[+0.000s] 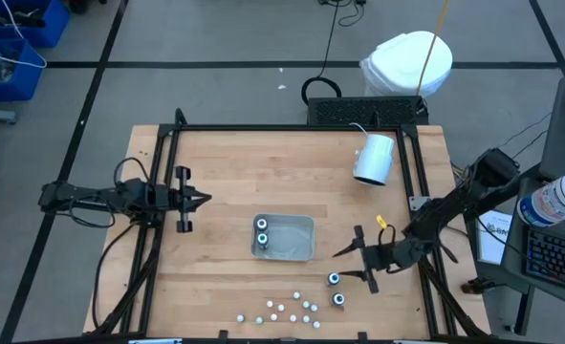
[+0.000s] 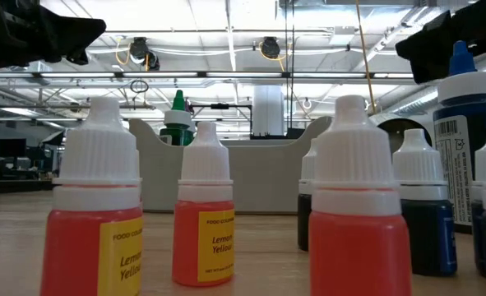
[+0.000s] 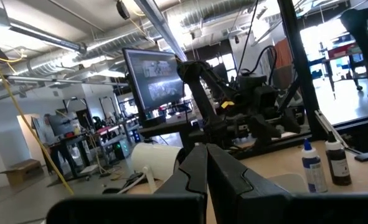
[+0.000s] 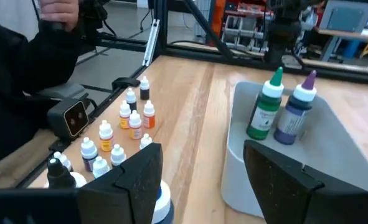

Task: Pick & Place food coloring
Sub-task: Put the big blue food coloring bottle into the gray bin

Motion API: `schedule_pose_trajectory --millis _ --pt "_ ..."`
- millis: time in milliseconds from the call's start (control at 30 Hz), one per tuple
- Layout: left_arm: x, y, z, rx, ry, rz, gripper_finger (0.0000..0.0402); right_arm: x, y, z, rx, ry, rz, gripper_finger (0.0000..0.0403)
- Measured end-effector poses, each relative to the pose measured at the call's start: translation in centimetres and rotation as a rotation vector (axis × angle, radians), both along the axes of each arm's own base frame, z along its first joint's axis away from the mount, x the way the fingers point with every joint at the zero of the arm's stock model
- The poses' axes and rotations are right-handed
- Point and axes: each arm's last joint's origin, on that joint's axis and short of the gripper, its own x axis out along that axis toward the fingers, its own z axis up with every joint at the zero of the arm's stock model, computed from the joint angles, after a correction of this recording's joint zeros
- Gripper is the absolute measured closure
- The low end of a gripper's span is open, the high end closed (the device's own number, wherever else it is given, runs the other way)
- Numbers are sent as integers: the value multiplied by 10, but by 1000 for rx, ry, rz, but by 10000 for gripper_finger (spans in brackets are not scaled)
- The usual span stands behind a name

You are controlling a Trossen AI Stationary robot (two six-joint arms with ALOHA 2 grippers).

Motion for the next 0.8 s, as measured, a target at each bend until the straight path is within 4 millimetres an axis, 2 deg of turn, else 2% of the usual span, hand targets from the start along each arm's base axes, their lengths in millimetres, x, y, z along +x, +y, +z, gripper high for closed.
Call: schedule_pose_trajectory --millis 300,800 --pt "0 0 -1 -1 14 0 392 5 7 -15 65 51 71 187" --pt "1 0 -2 -20 26 -6 392 6 7 -17 74 76 121 187"
